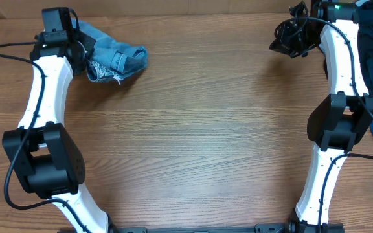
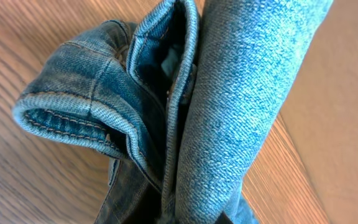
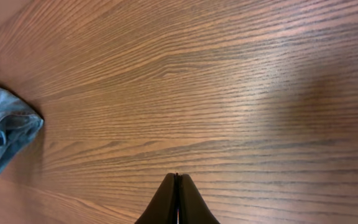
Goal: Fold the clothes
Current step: 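Grasp the folded jeans with the left gripper and drag it to the upper-left corner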
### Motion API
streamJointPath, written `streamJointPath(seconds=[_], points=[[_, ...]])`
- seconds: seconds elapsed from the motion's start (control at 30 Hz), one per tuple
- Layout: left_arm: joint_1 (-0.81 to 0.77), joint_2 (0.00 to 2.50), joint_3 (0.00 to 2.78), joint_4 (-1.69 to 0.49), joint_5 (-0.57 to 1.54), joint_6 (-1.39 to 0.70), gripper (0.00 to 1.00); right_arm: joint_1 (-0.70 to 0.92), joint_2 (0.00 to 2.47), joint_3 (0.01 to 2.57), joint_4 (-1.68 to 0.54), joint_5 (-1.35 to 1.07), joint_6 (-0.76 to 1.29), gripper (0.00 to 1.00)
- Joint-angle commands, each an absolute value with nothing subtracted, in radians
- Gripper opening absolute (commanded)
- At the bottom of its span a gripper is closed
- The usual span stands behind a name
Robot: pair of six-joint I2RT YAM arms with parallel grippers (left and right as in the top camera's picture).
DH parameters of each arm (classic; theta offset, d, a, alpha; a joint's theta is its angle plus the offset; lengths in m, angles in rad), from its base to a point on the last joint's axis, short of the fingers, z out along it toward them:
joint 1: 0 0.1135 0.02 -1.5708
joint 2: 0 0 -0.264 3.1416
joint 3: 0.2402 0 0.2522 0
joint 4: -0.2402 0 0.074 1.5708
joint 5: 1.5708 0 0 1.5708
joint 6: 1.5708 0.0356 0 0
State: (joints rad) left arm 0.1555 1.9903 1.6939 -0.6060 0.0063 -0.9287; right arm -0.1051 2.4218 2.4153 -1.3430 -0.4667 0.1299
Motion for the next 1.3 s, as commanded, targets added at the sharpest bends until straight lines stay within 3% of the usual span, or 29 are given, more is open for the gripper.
streamJointPath(seconds=[0.0,0.93,1.27], points=[[0.230,1.974,1.632,-0.600,-0.038,-0.972,0.04,-0.107,2.377,2.444,-1.349,-0.465,0.123,0.04],[0.427,1.965,1.542,-0.405,-0.060,-1.059,0.04,-0.088,2.377,2.444,-1.394,-0.472,0.134,0.04],[0.485,1.992,1.542,-0.273,-0.030,-0.963,0.04,-0.056,2.377,2.444,-1.366,-0.472,0.134,0.04]])
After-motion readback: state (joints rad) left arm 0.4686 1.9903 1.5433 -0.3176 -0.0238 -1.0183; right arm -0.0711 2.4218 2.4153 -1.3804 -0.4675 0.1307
